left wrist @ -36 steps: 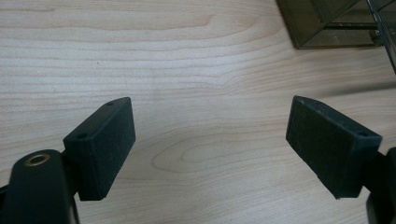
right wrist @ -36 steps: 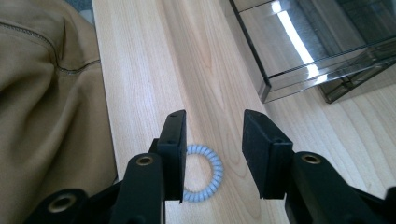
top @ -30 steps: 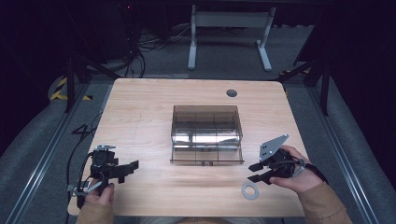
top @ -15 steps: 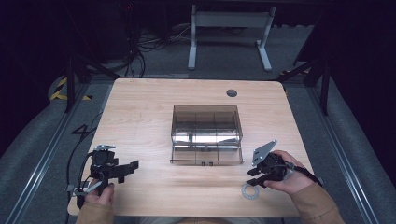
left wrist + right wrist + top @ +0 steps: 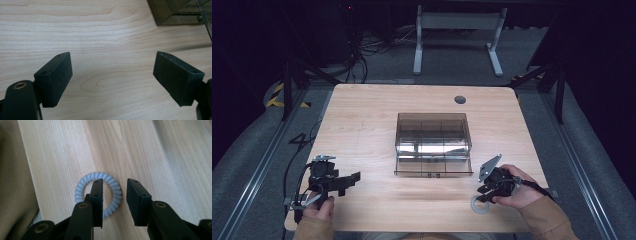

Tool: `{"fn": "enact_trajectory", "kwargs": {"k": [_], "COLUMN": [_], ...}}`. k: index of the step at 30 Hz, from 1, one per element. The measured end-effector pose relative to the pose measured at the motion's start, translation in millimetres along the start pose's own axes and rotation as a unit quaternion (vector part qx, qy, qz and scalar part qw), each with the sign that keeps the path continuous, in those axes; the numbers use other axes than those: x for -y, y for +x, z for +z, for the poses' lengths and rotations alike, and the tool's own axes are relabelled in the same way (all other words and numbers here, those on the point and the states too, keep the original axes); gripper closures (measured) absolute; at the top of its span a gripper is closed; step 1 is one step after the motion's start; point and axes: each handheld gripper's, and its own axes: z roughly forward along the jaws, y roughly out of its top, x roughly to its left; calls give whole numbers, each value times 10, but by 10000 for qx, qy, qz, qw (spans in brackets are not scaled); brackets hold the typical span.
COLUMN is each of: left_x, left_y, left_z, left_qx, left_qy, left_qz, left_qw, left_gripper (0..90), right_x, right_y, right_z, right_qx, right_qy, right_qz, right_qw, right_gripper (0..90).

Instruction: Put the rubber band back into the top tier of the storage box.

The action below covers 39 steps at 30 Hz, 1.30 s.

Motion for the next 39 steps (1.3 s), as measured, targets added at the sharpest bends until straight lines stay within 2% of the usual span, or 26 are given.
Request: {"fn": "enact_trajectory", "kwargs": {"k": [6,8,11,22,29,32,34,39], "left_x": [0,0,-1,0,-1,-1,-1,0], "left_y": [-2,-1,-1,-1,0,0,1,-1], "left_z": [-1,1,2,0,-2,0,-1,-1], "left_qx": [6,2,2,2,3,2,2,-3], "left_qy": [2,-2,-1,-2,-1,-4,-1,-4], "left_qz": [7,-2,0,2,0,-5,-6,-5], "left_qw": [10000,10000,10000,10000,10000,10000,10000,10000], "left_gripper": [163,163,163,163,163,163,163,163], "right_x": [-6,-8,-5,-19,-6,-5,-4,-16], "right_y": [19,11,26,48,35,22,32,45], "right_z": [29,47,70,102,98,82,51,-23], "right_qx": [70,118,146,318,282,199,144,77], "right_qy": [141,171,336,513,463,416,332,136], "right_qz": [-46,-151,-137,-290,-254,-195,-101,-72], "right_qw": [9999,9997,9992,9978,9982,9987,9993,9999], "right_gripper": [708,720,732,818,824,825,826,825]}}
